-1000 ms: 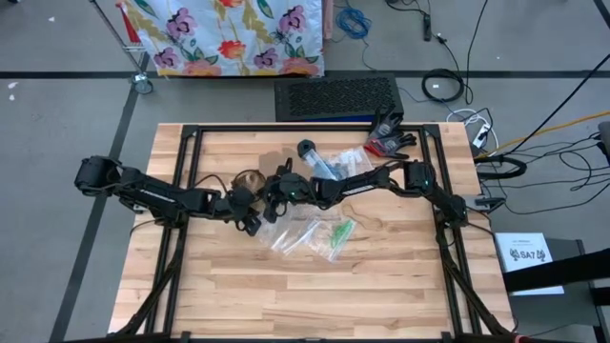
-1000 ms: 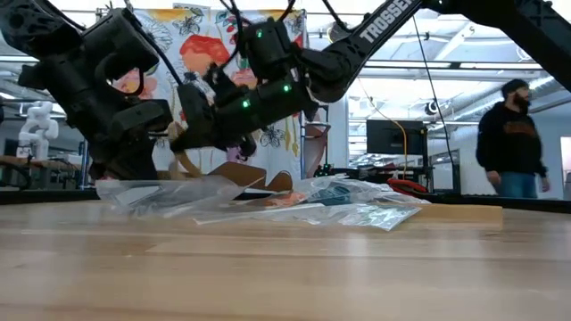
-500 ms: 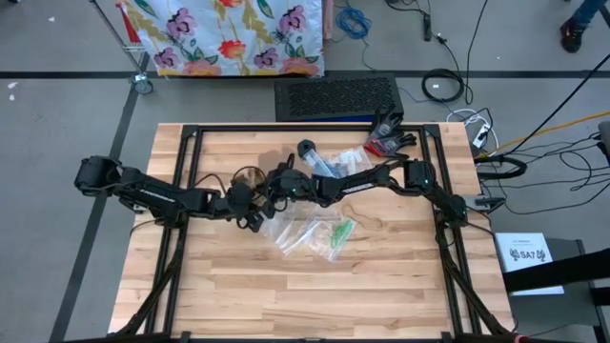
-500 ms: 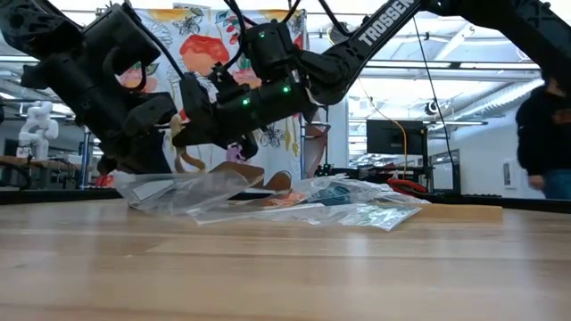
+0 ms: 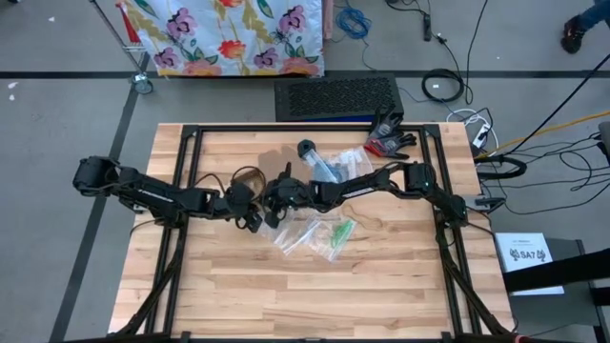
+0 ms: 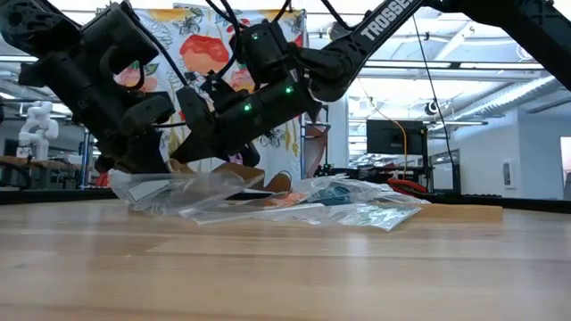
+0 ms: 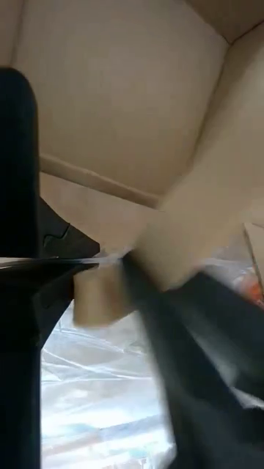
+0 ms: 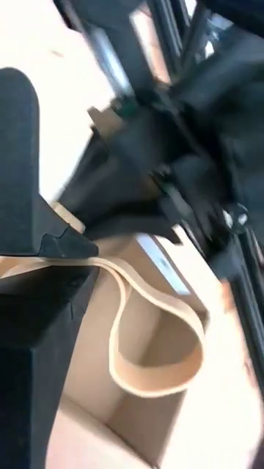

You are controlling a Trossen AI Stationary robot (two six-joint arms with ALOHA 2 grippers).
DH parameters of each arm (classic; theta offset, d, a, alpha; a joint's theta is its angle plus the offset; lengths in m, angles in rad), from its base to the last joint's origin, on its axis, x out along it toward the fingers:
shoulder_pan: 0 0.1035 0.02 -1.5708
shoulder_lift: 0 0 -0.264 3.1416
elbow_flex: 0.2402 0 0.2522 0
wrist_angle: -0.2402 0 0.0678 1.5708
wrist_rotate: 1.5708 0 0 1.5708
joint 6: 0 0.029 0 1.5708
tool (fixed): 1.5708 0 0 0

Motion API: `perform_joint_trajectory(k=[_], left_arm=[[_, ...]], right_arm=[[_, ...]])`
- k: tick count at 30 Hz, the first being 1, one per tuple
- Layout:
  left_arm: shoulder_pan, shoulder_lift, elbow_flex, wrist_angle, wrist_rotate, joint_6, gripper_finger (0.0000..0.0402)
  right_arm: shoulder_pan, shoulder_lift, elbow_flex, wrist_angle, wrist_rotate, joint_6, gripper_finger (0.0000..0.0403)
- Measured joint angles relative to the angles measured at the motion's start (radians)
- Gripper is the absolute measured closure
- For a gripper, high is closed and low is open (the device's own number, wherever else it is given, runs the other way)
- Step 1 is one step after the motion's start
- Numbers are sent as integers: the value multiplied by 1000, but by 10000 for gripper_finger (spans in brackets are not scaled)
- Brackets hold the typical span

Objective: Sort rubber bands
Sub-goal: Put the brown rubber band into the transparent zip bag

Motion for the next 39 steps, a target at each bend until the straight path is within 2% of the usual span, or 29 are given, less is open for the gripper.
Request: perform_joint_trajectory(k=[6,9,14,16,20,24,33,39], left_arm=[[0,-3,0,-9,0,-4,401],[0,-7,0,50,0,2,401],[0,-22,0,76,0,30,401],[0,-28,0,82,-1,32,401],[-2,-28,0,75,15,53,401],[-2,-28,0,76,18,52,401],[-1,-37,0,82,59,57,401],[-14,-37,2,81,86,58,401]], right_arm=[[5,0,0,-51,7,-14,403],[3,-2,0,-132,94,-19,403],[4,-2,0,-173,61,-20,403],[5,-2,0,-192,6,-19,403],[2,-2,-1,-175,-194,-30,403],[7,1,-4,-150,-193,-53,403],[9,-1,1,-178,-495,-132,403],[12,-1,0,-54,-548,-127,403]])
